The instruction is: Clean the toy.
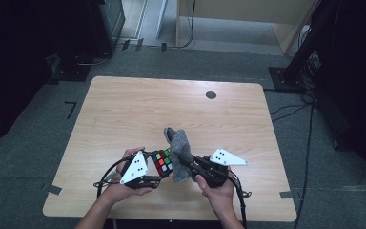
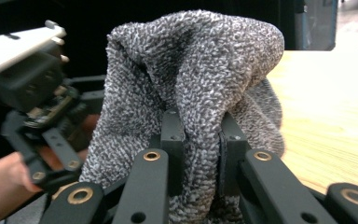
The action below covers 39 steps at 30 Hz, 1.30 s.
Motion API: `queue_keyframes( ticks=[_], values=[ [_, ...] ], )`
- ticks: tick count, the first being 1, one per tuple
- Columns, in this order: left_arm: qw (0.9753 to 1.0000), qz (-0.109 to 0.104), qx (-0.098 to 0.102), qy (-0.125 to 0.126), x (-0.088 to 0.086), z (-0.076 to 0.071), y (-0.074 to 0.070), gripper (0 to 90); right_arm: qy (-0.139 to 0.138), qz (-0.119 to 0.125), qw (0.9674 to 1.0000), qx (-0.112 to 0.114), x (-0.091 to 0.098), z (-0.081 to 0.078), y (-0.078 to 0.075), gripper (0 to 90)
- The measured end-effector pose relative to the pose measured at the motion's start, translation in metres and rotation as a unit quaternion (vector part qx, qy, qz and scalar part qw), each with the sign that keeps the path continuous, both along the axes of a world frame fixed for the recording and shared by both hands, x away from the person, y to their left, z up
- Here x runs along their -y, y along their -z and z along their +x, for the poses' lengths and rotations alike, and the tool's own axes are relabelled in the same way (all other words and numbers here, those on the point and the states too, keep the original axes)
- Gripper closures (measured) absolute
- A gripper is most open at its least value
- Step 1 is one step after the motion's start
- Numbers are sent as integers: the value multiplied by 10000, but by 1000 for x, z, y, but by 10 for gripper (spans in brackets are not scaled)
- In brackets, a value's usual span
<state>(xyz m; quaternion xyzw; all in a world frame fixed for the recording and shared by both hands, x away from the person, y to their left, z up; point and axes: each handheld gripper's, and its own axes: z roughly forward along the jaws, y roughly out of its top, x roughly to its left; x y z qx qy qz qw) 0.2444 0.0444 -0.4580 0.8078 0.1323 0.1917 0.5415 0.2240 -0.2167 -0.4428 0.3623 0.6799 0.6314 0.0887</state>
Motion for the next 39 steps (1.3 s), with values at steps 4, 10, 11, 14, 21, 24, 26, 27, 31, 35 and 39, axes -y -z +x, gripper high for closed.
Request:
queue_keyframes(
  ticks=[4,10,11,14,21,24,26,27,31,35,39],
  values=[
    [10000,64,36,6,2,-1,1,338,-116,-157,9995,233,-11,-7,-8,778],
    [10000,-45,-5,35,0,-1,-2,338,198,-185,9996,-71,2,1,0,779],
    [10000,30,7,-35,1,0,-1,338,87,-45,9999,-123,0,0,-2,778],
    [9999,124,27,-62,3,0,2,338,-198,-140,9996,142,-14,-9,-13,776],
    [10000,-17,41,-8,1,-1,-2,338,196,-142,9997,-85,-1,0,0,779],
    [10000,56,28,-64,2,0,-2,338,77,-35,10000,13,-4,-4,-6,777],
    [9999,109,56,-57,2,-1,0,338,-63,-104,9997,205,-11,-9,-12,776],
    [9999,109,56,-57,2,-1,0,338,-63,-104,9997,205,-11,-9,-12,776],
    [9999,-129,-11,70,0,-3,-7,338,214,-162,9996,99,-3,-3,-3,778],
    [9997,-226,-57,14,-3,-1,-7,338,433,-259,9987,-14,6,1,0,778],
    [10000,-8,-42,-75,-1,2,-2,338,-13,23,9997,244,-3,-8,-12,775]
  ],
)
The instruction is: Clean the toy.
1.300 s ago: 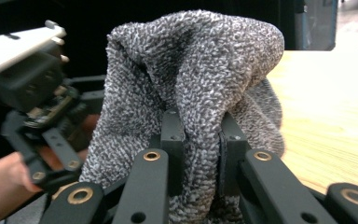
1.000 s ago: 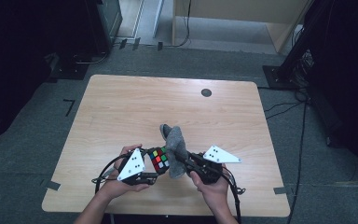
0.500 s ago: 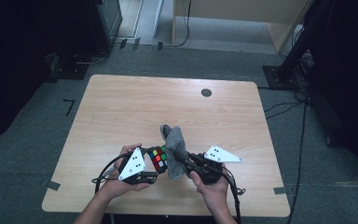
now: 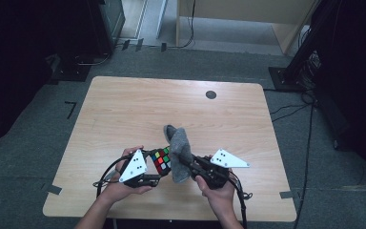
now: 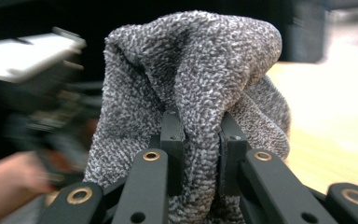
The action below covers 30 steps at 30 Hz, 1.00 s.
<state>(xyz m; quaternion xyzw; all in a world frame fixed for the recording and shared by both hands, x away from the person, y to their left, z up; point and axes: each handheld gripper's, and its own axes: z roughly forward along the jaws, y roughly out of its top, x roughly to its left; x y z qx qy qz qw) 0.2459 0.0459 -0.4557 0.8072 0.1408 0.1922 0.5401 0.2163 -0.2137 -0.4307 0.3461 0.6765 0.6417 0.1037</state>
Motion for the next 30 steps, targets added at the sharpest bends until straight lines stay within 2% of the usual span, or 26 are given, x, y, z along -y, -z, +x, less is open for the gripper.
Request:
queue_keyframes(
  ticks=[2,4,5,8,10,12,14,15,16,17,18,23,26,27,30],
  values=[
    [10000,-43,8,53,0,-1,-1,338,-159,-16,9999,30,-6,-2,-3,775],
    [9999,-86,32,87,0,-3,-3,338,-111,-19,9999,-58,-5,1,2,776],
    [9999,-112,24,93,-1,-3,-3,338,-29,24,9999,-167,-1,4,6,776],
    [9997,-234,-6,-15,-6,0,-6,338,373,-67,9982,-456,13,14,18,777],
    [9988,-467,-131,-54,-11,4,-8,338,537,-233,9968,-548,19,18,23,777],
    [9965,-774,-325,-45,-17,7,-11,338,430,-297,9968,-601,18,20,27,775],
    [9933,-1042,-498,-10,-21,10,-11,338,151,-345,9983,-441,10,18,28,772],
    [9933,-1042,-498,-10,-21,10,-11,338,-32,-336,9989,-334,5,17,28,771],
    [9911,-1184,-605,91,-25,11,-12,338,-187,-346,9990,-216,0,16,28,771],
    [9911,-1184,-605,91,-25,11,-12,338,-187,-346,9990,-216,0,16,28,771],
    [9907,-1198,-624,159,-27,12,-13,338,-293,-422,9987,17,-4,15,30,771],
    [9900,-1165,-716,345,-27,13,-11,338,-362,6,9993,-26,6,17,25,771],
    [9892,-1215,-726,384,-26,12,-12,338,-354,63,9993,-89,8,17,26,770],
    [9892,-1212,-722,386,-26,12,-12,338,-373,47,9992,-121,7,18,28,770],
    [9918,-1070,-641,262,-25,12,-11,338,-386,14,9992,-105,7,17,27,769]
  ],
)
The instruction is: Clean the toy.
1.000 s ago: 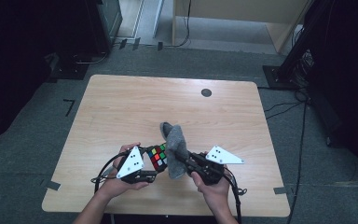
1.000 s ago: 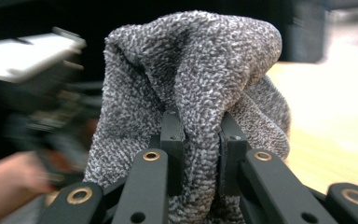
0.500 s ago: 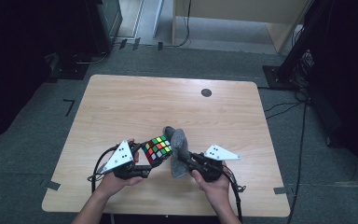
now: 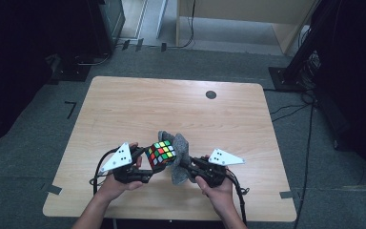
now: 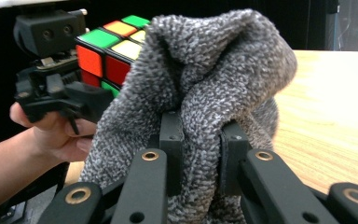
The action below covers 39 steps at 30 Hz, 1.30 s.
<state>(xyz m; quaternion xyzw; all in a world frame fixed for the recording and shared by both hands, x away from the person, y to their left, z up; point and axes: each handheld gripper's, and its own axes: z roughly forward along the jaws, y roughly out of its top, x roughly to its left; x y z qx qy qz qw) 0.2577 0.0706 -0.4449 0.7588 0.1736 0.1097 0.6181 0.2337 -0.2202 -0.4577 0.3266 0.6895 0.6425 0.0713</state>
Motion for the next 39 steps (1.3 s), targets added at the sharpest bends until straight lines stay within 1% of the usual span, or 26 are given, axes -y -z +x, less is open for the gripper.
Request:
queue_keyframes(
  ticks=[2,3,5,7,9,10,11,12,13,14,15,17,18,22,24,26,28,29,30,32,34,35,36,37,38,39],
  values=[
    [9995,267,70,-166,1,1,2,339,179,7,9998,92,4,-1,-6,770],
    [9984,486,101,-260,3,2,5,339,291,0,9995,139,6,-2,-9,770],
    [9951,908,115,-379,10,3,12,339,448,-245,9981,352,4,-6,-16,770],
    [9914,1246,159,-369,19,1,18,339,410,-393,9972,494,-2,-12,-21,768],
    [9880,1477,326,-326,29,-5,21,339,213,-431,9971,582,-12,-16,-23,766],
    [9875,1503,413,-253,32,-7,20,339,124,-517,9967,617,-17,-17,-23,766],
    [9885,1430,466,-157,32,-10,19,338,108,-617,9961,621,-21,-18,-22,766],
    [9887,1405,511,-135,33,-12,17,339,148,-682,9958,593,-22,-18,-19,760],
    [9881,1412,579,-168,33,-12,17,339,122,-526,9971,543,-20,-16,-17,759],
    [9881,1412,579,-168,33,-12,17,338,88,-332,9986,406,-17,-14,-14,755],
    [9879,1414,605,-189,32,-13,17,338,86,-304,9988,383,-15,-13,-13,753],
    [9876,1436,610,-193,31,-12,19,338,131,-429,9981,412,-13,-12,-12,752],
    [9876,1432,617,-202,31,-12,19,338,124,-426,9983,386,-13,-12,-12,752],
    [9876,1408,642,-242,30,-11,18,339,162,-301,9991,258,-11,-10,-13,756],
    [9891,1310,626,-239,28,-11,16,339,220,-284,9992,190,-8,-9,-13,758],
    [9924,1067,592,-138,23,-11,12,339,208,-187,9996,101,-6,-7,-12,759],
    [9926,1039,616,-128,22,-12,11,339,201,-135,9997,48,-5,-6,-11,758],
    [9928,1009,634,-108,22,-12,11,339,194,-22,9998,-65,-3,-5,-10,760],
    [9941,903,598,-43,21,-12,10,339,271,-126,9995,-75,-3,-4,-10,761],
    [9946,860,588,-42,21,-12,9,339,408,-296,9986,-166,-1,-2,-9,762],
    [9941,924,566,-96,22,-11,10,339,520,-255,9981,-224,2,-2,-10,762],
    [9927,1037,602,-139,23,-11,11,339,495,-190,9984,-184,2,-4,-11,760],
    [9912,1154,630,-168,25,-11,13,339,389,-81,9991,-120,0,-6,-14,758],
    [9905,1208,637,-174,26,-11,14,339,242,6,9997,-39,-2,-9,-17,757],
    [9906,1199,641,-162,26,-11,15,339,97,17,9999,42,-6,-11,-20,756],
    [9906,1199,641,-162,26,-11,15,339,97,17,9999,42,-6,-11,-20,756]
  ],
)
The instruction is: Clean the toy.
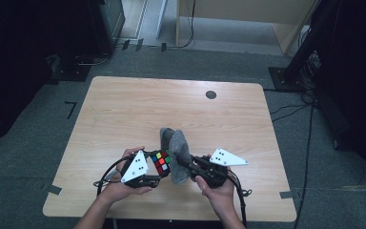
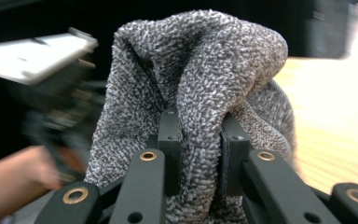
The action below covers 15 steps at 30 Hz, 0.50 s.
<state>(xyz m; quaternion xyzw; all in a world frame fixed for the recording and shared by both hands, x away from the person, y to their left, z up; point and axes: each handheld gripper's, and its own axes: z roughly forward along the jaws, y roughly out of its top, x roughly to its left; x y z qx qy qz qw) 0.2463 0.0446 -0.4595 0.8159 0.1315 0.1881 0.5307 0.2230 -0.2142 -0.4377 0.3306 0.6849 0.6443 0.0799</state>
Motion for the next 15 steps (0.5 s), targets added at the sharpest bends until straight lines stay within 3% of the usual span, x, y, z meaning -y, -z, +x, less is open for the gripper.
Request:
queue_keyframes(
  ticks=[1,4,5,6,8,10,12,15],
  values=[
    [10000,-79,-4,11,0,-1,-2,339,-97,-100,9999,42,-6,-2,-2,752],
    [10000,-90,4,12,-1,-1,-2,339,-207,278,9993,-160,0,3,5,753],
    [9997,-209,-70,52,-4,0,-3,339,-110,276,9993,-205,2,5,7,760],
    [9995,-292,-119,57,-6,1,-4,339,53,50,9997,-245,4,7,10,762],
    [9989,-441,-159,5,-10,3,-7,339,151,103,9989,-433,11,12,19,763],
    [9982,-553,-204,-72,-13,6,-9,339,424,-175,9975,-541,16,18,26,763],
    [9982,-526,-236,-174,-15,8,-8,339,660,-418,9956,-524,20,21,30,759],
    [9975,-539,-369,-273,-15,11,-7,339,712,-469,9949,-543,20,24,33,730]
  ],
)
